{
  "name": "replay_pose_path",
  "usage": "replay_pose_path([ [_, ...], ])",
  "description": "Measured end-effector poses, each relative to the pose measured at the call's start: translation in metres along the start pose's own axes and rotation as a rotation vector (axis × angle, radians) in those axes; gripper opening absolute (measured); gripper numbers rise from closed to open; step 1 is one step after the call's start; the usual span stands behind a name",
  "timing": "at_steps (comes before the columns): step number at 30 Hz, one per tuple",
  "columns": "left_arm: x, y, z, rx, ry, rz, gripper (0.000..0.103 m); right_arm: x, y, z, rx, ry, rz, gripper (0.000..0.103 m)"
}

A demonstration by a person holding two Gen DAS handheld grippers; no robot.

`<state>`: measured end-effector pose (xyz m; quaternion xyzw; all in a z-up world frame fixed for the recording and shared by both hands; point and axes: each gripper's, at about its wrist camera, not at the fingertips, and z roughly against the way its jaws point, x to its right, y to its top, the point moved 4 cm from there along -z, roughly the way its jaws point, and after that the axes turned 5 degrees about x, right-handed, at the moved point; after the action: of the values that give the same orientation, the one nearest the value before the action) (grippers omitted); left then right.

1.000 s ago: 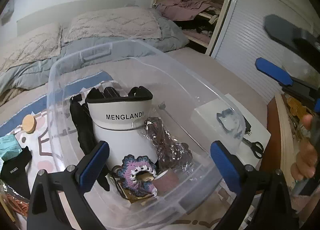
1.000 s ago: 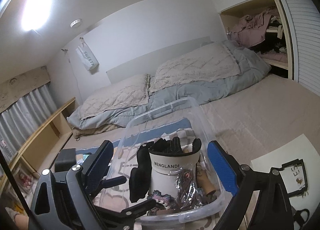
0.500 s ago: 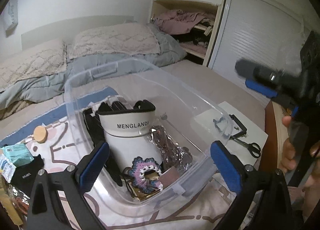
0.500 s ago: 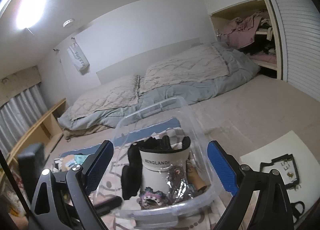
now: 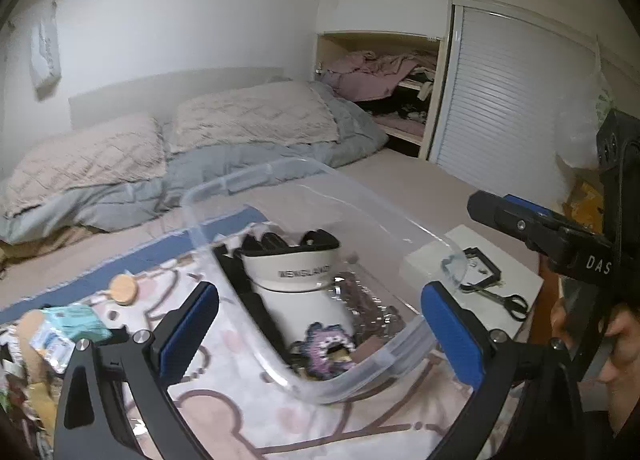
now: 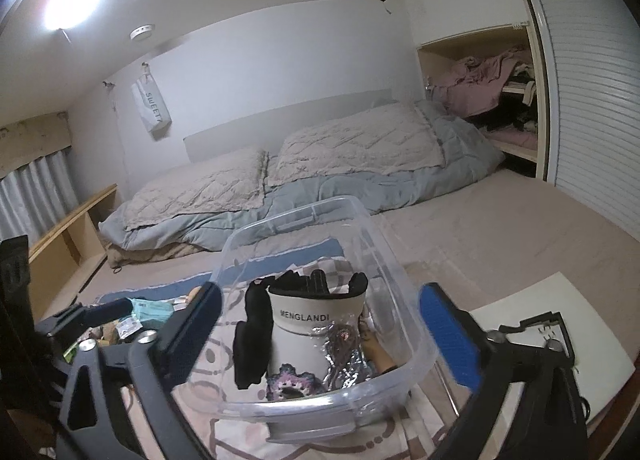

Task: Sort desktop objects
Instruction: 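Withdraw both open grippers from the clear box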

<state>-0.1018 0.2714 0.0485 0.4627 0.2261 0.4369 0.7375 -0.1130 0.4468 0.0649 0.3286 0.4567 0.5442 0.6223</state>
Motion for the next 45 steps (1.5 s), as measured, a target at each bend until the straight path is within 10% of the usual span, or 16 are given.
replay_pose_path([
  [45, -0.072, -0.057, 0.096, 0.058, 0.156, 0.021, 0.103, -0.078, -0.060, 0.062, 0.004, -0.027, 0.111, 0.103],
])
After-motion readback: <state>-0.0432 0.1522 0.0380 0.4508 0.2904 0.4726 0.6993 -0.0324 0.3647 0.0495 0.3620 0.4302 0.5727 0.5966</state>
